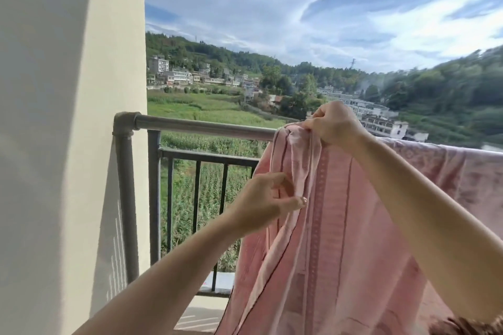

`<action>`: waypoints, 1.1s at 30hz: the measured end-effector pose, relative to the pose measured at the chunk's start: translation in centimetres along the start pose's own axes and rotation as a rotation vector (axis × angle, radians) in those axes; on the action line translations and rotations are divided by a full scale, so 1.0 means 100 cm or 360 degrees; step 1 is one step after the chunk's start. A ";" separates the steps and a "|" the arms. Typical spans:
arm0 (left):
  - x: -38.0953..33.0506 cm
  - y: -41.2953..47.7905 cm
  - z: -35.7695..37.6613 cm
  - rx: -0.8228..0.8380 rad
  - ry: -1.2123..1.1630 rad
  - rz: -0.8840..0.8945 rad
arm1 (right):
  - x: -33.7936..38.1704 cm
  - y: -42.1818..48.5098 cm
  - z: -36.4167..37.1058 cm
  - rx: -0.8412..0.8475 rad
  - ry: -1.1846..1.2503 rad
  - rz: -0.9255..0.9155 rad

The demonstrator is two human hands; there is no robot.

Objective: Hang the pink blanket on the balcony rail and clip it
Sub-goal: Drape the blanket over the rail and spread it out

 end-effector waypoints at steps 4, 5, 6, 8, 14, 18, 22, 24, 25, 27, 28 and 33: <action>0.007 0.010 0.000 -0.0184 -0.0448 -0.0187 | 0.010 0.000 -0.008 0.0032 -0.0081 -0.0240; 0.009 0.011 0.001 -0.0188 -0.0585 -0.0251 | 0.012 0.001 -0.006 0.0092 -0.0086 -0.0231; 0.009 0.013 0.001 -0.0176 -0.0686 -0.0296 | 0.012 0.002 -0.003 0.0153 -0.0119 -0.0199; 0.006 0.016 0.000 -0.0150 -0.0659 -0.0299 | 0.010 0.005 0.000 0.0227 -0.0217 -0.0113; 0.008 0.012 -0.027 -0.0361 -0.0615 -0.0265 | 0.010 0.017 -0.001 0.0191 0.0155 0.0174; 0.028 0.005 -0.072 -0.0676 -0.0843 -0.0475 | 0.026 0.020 0.017 0.0272 0.0452 0.0223; 0.047 -0.009 -0.109 -0.0927 -0.0786 -0.0538 | 0.063 0.025 0.043 0.0249 0.0118 -0.0117; 0.054 -0.017 -0.120 -0.0967 -0.0673 -0.0570 | 0.087 0.027 0.057 0.0174 -0.0251 -0.0366; 0.058 -0.020 -0.124 -0.0981 -0.0612 -0.0590 | 0.097 0.027 0.064 0.0173 -0.0405 -0.0457; 0.065 -0.027 -0.134 -0.1061 -0.0467 -0.0648 | 0.114 0.029 0.079 0.0244 -0.0512 -0.0539; 0.067 -0.032 -0.141 -0.1137 -0.0350 -0.0684 | 0.122 0.032 0.086 0.0306 -0.0426 -0.0529; 0.060 -0.055 -0.165 -0.1495 0.0410 -0.0674 | 0.146 0.031 0.126 0.0662 0.0720 -0.0125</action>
Point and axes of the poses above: each hand's wrist, its own y-axis towards the middle knuckle, its own z-axis out of the palm, x = y × z, the point moved 6 cm from there along y, towards the middle knuckle, and after that the axes turned 8 degrees about y, right-handed, at the moved point
